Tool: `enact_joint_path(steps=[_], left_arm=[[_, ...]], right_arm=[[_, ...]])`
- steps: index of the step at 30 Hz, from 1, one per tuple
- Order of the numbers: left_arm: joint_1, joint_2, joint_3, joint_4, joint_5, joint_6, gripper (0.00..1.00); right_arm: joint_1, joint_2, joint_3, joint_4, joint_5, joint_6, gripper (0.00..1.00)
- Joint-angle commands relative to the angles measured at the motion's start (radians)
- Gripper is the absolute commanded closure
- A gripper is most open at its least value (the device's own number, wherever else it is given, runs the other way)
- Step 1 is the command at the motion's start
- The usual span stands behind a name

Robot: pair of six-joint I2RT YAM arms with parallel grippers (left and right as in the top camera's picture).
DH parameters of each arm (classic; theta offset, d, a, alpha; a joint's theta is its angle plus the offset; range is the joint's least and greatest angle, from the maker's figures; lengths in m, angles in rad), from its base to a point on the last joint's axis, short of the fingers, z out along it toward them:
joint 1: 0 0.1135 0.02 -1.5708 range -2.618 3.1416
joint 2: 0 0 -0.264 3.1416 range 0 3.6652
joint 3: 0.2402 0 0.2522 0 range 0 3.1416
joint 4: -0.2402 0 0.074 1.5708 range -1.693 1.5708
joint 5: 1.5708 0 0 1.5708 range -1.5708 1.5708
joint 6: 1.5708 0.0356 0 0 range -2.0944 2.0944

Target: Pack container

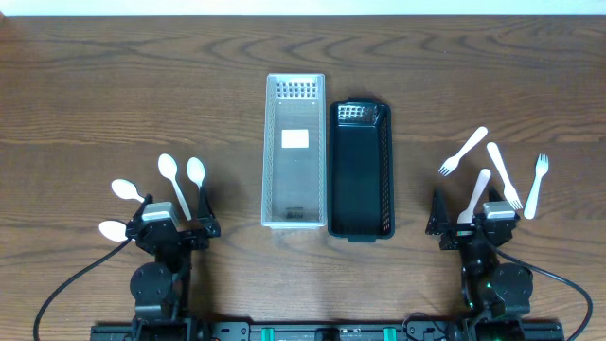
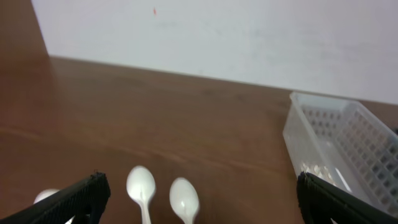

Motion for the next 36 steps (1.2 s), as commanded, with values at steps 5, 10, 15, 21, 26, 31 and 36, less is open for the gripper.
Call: enact_joint_path(steps=[5, 10, 15, 21, 26, 31, 36], left_arm=[[-0.002, 0.208, 0.249, -0.134, 0.067, -0.057, 0.02], [-0.002, 0.498, 0.567, -0.294, 0.067, -0.057, 0.02], [-0.008, 0.769, 0.883, -0.576, 0.067, -0.056, 0.02], [-0.035, 0.996, 1.083, -0.78, 0.066, -0.056, 0.02], [-0.035, 1.094, 1.083, -0.785, 0.067, -0.064, 0.02], [-0.035, 1.159, 1.083, -0.813, 0.067, -0.064, 0.0], [-0.035, 1.197, 1.082, -0.826, 0.067, -0.064, 0.15]], right_arm=[[0.005, 0.098, 0.139, -0.091, -0.064, 0.071, 0.01], [0.005, 0.302, 0.367, -0.236, -0.077, 0.069, 0.01], [0.005, 0.574, 0.669, -0.507, -0.133, 0.035, 0.01], [0.024, 0.925, 1.043, -0.926, -0.049, -0.031, 0.01], [0.09, 1.076, 1.173, -0.995, -0.192, -0.107, 0.01], [0.224, 1.138, 1.174, -1.026, -0.167, -0.106, 0.27], [0.354, 1.191, 1.173, -1.033, -0.166, -0.086, 0.77]])
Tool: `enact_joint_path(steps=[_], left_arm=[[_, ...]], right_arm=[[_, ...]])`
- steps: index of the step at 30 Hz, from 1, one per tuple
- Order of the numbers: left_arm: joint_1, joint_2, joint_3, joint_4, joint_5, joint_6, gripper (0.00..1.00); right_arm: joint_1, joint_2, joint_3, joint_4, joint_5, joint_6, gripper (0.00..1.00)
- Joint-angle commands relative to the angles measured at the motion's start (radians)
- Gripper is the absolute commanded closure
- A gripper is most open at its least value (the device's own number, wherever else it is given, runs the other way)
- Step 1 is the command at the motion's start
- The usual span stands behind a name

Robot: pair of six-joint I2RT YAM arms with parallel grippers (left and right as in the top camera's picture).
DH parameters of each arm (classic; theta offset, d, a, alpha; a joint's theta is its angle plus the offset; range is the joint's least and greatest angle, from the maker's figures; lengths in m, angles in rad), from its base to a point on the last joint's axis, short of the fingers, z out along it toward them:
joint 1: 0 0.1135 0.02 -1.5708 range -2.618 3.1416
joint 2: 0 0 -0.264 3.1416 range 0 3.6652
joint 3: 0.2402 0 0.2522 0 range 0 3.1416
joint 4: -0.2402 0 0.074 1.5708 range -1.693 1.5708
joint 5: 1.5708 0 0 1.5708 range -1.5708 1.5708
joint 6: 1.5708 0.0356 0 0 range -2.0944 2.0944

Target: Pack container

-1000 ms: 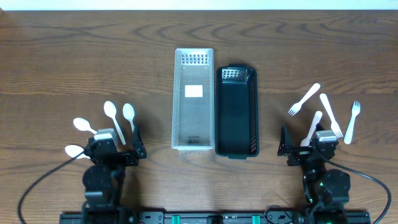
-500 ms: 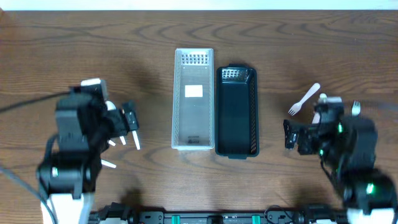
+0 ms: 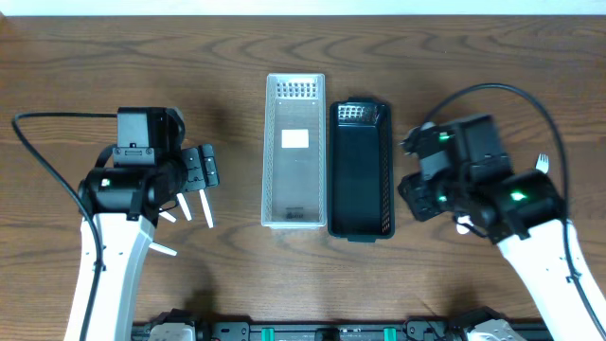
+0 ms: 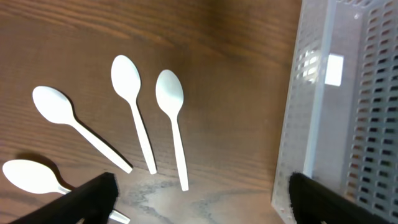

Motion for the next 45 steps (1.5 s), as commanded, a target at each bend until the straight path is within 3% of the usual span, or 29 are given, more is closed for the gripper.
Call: enact_joint_path(steps=[1, 4, 6, 12, 29, 45], left_arm=[[-0.002, 0.02, 0.016, -0.006, 0.0, -0.002, 0.18], [-0.002, 0.023, 0.016, -0.008, 0.0, -0.002, 0.31], [-0.002, 0.023, 0.016, -0.008, 0.0, -0.002, 0.45], [-0.002, 0.023, 0.016, -0.008, 0.0, -0.002, 0.66], [-0.002, 0.023, 0.016, -0.008, 0.0, -0.002, 0.67], [-0.002, 0.023, 0.016, -0.017, 0.0, -0.002, 0.67]], right_arm=[[0.081, 0.032, 0.018, -0.002, -0.01, 0.011, 0.81], [0.149, 0.066, 0.011, -0.005, -0.01, 0.014, 0.99], [0.188, 0.092, 0.001, -0.008, -0.01, 0.013, 0.99], [0.262, 0.155, -0.054, -0.014, -0.01, 0.008, 0.99], [0.346, 0.174, -0.186, 0.015, -0.071, 0.013, 0.99], [0.346, 0.174, -0.264, 0.169, -0.035, 0.016, 0.99]])
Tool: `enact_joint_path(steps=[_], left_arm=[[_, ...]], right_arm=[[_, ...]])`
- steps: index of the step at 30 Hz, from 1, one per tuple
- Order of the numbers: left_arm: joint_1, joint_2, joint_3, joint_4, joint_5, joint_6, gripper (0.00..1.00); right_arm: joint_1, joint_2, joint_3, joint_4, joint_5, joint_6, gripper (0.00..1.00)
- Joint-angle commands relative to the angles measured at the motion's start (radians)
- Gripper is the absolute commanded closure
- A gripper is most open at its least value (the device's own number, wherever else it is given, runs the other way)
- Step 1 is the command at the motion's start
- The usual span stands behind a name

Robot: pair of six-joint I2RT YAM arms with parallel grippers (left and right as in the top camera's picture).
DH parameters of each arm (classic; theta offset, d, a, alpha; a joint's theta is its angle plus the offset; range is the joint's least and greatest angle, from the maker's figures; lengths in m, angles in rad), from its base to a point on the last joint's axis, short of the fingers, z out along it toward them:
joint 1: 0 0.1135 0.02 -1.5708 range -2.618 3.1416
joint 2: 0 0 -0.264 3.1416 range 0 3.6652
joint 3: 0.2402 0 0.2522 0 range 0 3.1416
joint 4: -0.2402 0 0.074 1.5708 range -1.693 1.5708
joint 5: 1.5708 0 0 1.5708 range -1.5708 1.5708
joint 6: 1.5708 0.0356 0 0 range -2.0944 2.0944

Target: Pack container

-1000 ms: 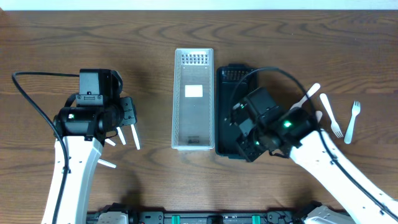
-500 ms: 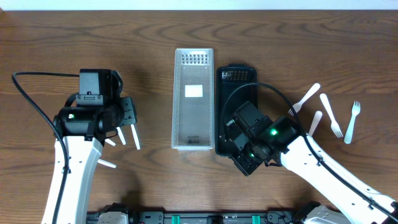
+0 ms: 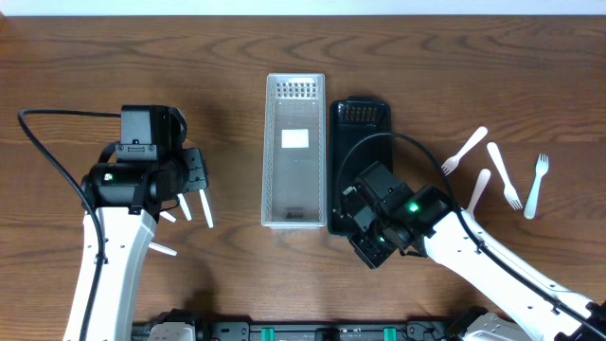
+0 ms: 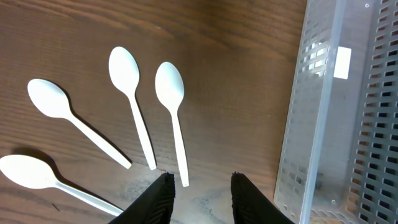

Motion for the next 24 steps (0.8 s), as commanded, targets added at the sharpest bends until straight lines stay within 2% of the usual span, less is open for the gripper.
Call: enact_joint_path(steps=[1, 16, 24], left_arm=[[-0.002, 0.0, 0.016, -0.008, 0.0, -0.002, 0.67], [-0.002, 0.0, 0.016, -0.008, 0.0, -0.002, 0.66], [-0.002, 0.0, 0.016, -0.007, -0.001, -0.002, 0.66]], right_arm=[[0.016, 0.002, -0.002, 0.019, 0.031, 0.01, 0.99], [0.017, 0.0, 0.007, 0.026, 0.039, 0.01, 0.99], [0.025, -0.057, 0.151, -0.06, -0.016, 0.01, 0.99]])
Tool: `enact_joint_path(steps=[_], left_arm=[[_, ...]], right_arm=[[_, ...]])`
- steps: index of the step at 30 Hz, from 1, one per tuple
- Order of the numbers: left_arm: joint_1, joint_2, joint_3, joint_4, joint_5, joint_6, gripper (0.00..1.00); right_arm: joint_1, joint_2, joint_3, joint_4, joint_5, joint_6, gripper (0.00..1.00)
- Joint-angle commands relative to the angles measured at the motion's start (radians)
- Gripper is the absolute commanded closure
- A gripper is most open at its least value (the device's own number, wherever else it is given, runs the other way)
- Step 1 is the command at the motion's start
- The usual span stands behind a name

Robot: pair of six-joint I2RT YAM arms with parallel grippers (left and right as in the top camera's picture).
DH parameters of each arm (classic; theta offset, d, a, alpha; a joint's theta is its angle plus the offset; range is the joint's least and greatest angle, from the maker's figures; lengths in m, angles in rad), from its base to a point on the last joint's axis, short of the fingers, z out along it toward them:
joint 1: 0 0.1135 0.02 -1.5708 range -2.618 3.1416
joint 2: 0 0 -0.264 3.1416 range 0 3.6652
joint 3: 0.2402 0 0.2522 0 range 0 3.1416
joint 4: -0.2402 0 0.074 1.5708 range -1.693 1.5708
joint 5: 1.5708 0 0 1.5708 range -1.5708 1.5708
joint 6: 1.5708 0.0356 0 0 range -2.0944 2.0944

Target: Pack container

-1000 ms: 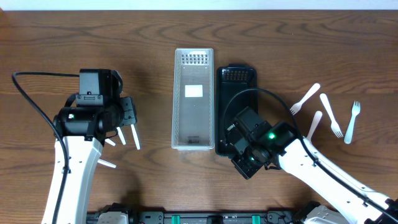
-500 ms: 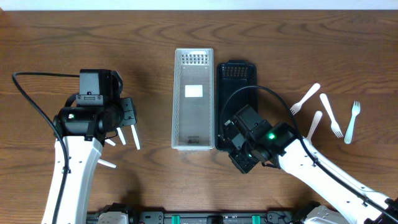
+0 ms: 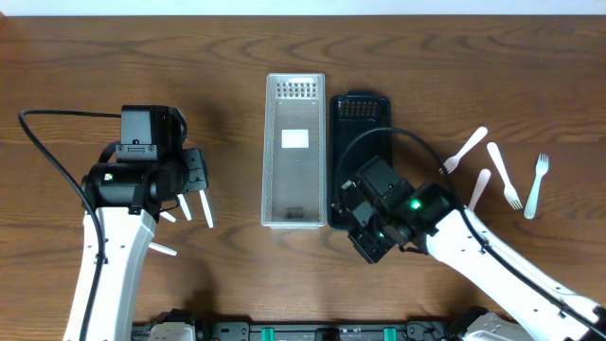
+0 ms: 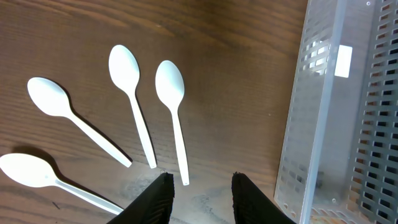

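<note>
Several white plastic spoons lie on the wooden table left of the containers, among them one (image 4: 169,87) nearest the clear container and another (image 4: 123,68) beside it. My left gripper (image 4: 200,199) hovers over their handle ends, open with a narrow gap and nothing between the fingers. The clear perforated container (image 3: 294,152) and the black basket (image 3: 360,123) stand side by side at the table's middle. My right gripper (image 3: 362,232) is at the near end of the black basket; its jaws cannot be made out. Several white forks, one (image 3: 462,152) closest, lie at the right.
The left arm's body (image 3: 142,180) covers most of the spoons from above. The right arm (image 3: 492,260) stretches from the lower right across the table. A white label (image 3: 294,139) lies on the floor of the clear container.
The black basket stands slightly farther from the near edge, with the right gripper still at its near end. The left gripper has hardly moved.
Both arms first sat folded at the near edge. Then the left gripper hung wide open over the spoons and the right arm was beside the black basket. Later the left jaws stood narrower and the right gripper at the basket's near end, where both remain.
</note>
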Motion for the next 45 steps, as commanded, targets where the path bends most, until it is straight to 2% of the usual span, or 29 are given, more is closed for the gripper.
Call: enact_joint_path(steps=[1, 4, 5, 7, 9, 10, 11, 14, 19, 25, 31, 39, 45], left_arm=[[-0.002, 0.0, 0.016, -0.005, -0.001, -0.002, 0.66], [-0.002, 0.0, 0.016, -0.005, -0.001, -0.002, 0.66], [-0.002, 0.0, 0.016, -0.005, -0.001, -0.002, 0.66], [-0.002, 0.0, 0.016, -0.005, -0.001, -0.002, 0.66], [-0.002, 0.0, 0.016, -0.005, -0.001, -0.002, 0.66], [-0.002, 0.0, 0.016, -0.005, -0.001, -0.002, 0.66], [-0.002, 0.0, 0.016, -0.005, -0.001, -0.002, 0.66], [-0.002, 0.0, 0.016, -0.006, -0.001, -0.002, 0.66], [-0.002, 0.001, 0.016, -0.005, -0.001, -0.002, 0.65], [-0.002, 0.001, 0.016, -0.006, -0.001, -0.002, 0.65], [-0.002, 0.001, 0.016, -0.006, -0.001, -0.002, 0.65], [-0.002, 0.001, 0.016, -0.006, -0.001, -0.002, 0.65], [-0.002, 0.001, 0.016, -0.006, -0.001, -0.002, 0.65]], right_arm=[[0.02, -0.054, 0.098, -0.023, -0.029, 0.01, 0.99], [0.014, -0.079, 0.16, -0.057, -0.006, 0.023, 0.99], [0.006, -0.087, 0.176, -0.065, 0.04, 0.073, 0.91], [-0.021, -0.102, 0.2, -0.087, 0.173, 0.205, 0.69], [-0.066, -0.117, 0.217, -0.121, 0.34, 0.36, 0.65], [-0.097, -0.127, 0.224, -0.135, 0.411, 0.422, 0.56], [-0.131, -0.137, 0.229, -0.138, 0.45, 0.445, 0.37], [-0.23, -0.169, 0.238, -0.105, 0.466, 0.406, 0.01], [-0.365, -0.198, 0.237, -0.066, 0.483, 0.354, 0.01], [-0.587, -0.151, 0.235, -0.128, 0.521, 0.539, 0.01], [-0.755, -0.048, 0.221, -0.139, 0.441, 0.553, 0.01], [-0.813, 0.105, 0.168, -0.084, 0.413, 0.528, 0.01], [-0.813, 0.151, 0.038, 0.06, 0.344, 0.504, 0.01]])
